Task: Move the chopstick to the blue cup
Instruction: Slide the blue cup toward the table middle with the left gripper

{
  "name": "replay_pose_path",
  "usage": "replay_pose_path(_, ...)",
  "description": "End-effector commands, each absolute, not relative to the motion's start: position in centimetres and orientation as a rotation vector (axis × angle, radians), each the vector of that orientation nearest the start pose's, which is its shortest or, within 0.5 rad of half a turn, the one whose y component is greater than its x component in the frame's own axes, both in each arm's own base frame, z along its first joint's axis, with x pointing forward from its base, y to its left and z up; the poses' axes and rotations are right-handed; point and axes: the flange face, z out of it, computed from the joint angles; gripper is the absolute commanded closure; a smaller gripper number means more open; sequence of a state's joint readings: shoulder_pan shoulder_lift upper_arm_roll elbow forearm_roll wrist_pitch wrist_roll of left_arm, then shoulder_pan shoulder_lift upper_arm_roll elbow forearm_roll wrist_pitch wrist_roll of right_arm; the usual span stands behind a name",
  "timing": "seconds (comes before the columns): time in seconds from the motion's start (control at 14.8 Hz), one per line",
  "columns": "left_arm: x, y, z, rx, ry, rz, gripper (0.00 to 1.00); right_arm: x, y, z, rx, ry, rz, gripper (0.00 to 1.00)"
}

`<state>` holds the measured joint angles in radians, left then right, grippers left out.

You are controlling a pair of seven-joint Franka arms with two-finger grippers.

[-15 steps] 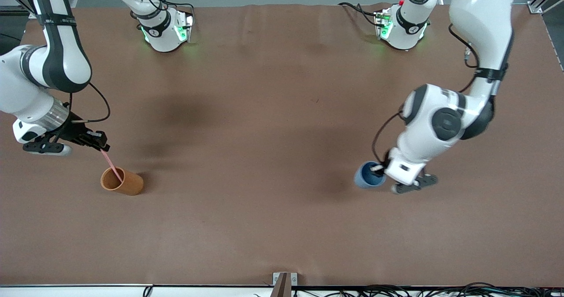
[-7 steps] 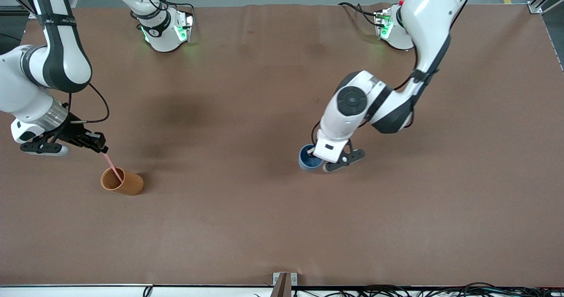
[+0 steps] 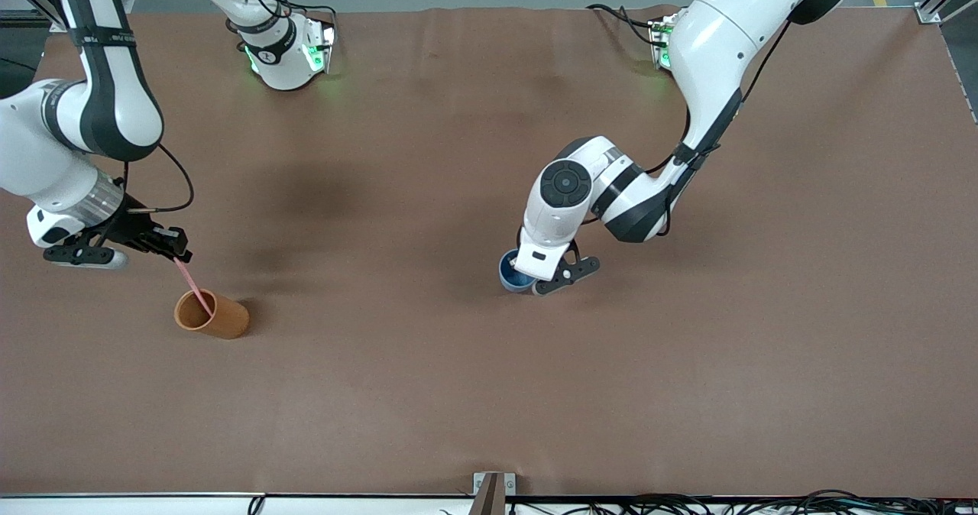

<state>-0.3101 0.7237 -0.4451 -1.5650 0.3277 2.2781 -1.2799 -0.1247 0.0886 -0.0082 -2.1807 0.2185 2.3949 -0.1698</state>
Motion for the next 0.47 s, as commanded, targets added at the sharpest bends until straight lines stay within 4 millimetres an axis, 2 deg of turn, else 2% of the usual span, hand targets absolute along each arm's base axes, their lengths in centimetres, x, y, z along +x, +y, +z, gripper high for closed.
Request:
replay_pose_path(0.0,55.5,-44.7,25.0,-3.130,-0.694,-0.045,0.96,54.7,-7.0,36.9,-2.973,0.169,-0.256,0.82)
replay_pose_path(0.14,55.2,-45.0,24.4,-3.126,-0.690,-0.038,0.91,54.8,-7.1,37.0,-2.973,0.173,-0.265,0.83)
replay_pose_path(0.2,55.4,-44.9,24.6,-3.127,-0.692,-0.044,0.76,54.8,-7.1,37.1,-2.973,0.173,-0.268,0.83)
replay_pose_path(0.27,55.6,-44.6,24.6,-3.127,-0.691,-0.045,0.42,54.9,-7.1,37.1,-2.973,0.173,-0.270,0.83)
replay_pose_path(0.34,55.7,-44.6,24.9,-3.129,-0.688,-0.053,0.14,54.9,-7.2,37.2,-2.973,0.174,-0.274,0.84)
replay_pose_path(0.41,55.8,-44.5,26.1,-3.136,-0.701,-0.072,0.00,54.9,-7.2,37.2,-2.973,0.174,-0.275,0.90)
